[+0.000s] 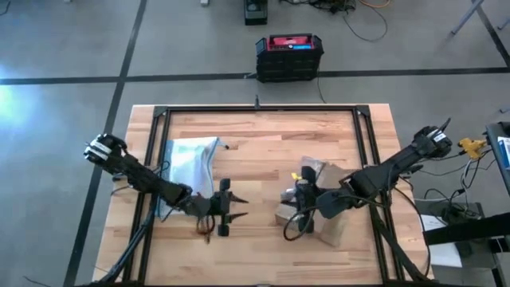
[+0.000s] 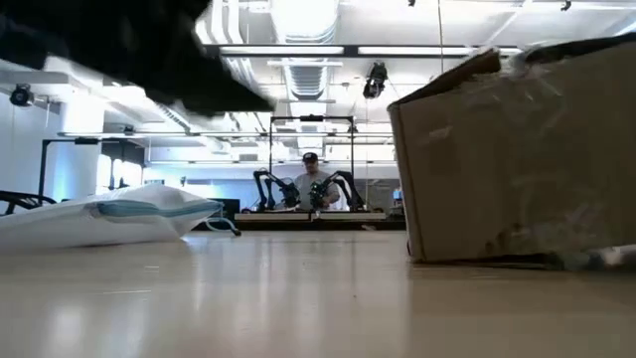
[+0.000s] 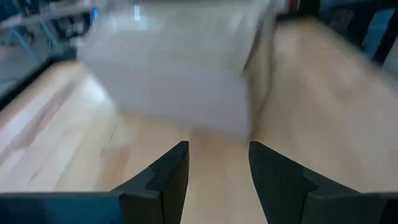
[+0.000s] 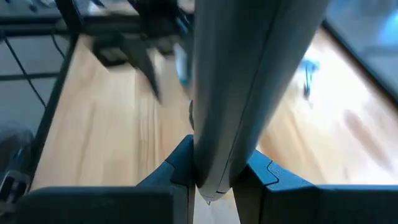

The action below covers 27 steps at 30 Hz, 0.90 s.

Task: Unpack boxes
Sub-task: Break down the cardboard box until it is fully flat

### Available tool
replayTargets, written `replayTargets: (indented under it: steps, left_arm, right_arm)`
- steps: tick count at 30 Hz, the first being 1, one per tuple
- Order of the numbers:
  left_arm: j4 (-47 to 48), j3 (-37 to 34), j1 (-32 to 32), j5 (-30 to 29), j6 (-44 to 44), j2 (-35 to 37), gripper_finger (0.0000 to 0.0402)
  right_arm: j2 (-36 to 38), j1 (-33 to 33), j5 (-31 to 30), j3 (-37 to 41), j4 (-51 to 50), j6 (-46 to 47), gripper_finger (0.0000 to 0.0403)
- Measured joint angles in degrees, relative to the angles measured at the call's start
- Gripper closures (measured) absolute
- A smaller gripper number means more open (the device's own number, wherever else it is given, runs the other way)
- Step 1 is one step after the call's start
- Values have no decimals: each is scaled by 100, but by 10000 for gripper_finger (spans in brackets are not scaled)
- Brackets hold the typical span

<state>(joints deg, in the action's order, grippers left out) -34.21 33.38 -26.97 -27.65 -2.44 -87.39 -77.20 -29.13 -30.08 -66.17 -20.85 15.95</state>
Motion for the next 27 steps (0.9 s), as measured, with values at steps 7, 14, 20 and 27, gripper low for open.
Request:
replayTargets:
  steps: [7,14,20,27]
  left_arm:
    - [-859,1025,-752,-1347,305,-1196,264]
    - [-518,2856,-588,-2068,570,-2751,252]
    - [-455,3880,-330,-2371,947,-3306,223]
    - [527,4941,-185,-1947,925,-3873,192]
  right_arm:
    - [410,-618,500,-2,-1621,1874,353]
    - [510,-1636,1120,-2,-3008,3554,353]
    - [424,-2583,1097,10,-4510,5197,353]
    - [238,-2808,907,580,-4401,5494,353]
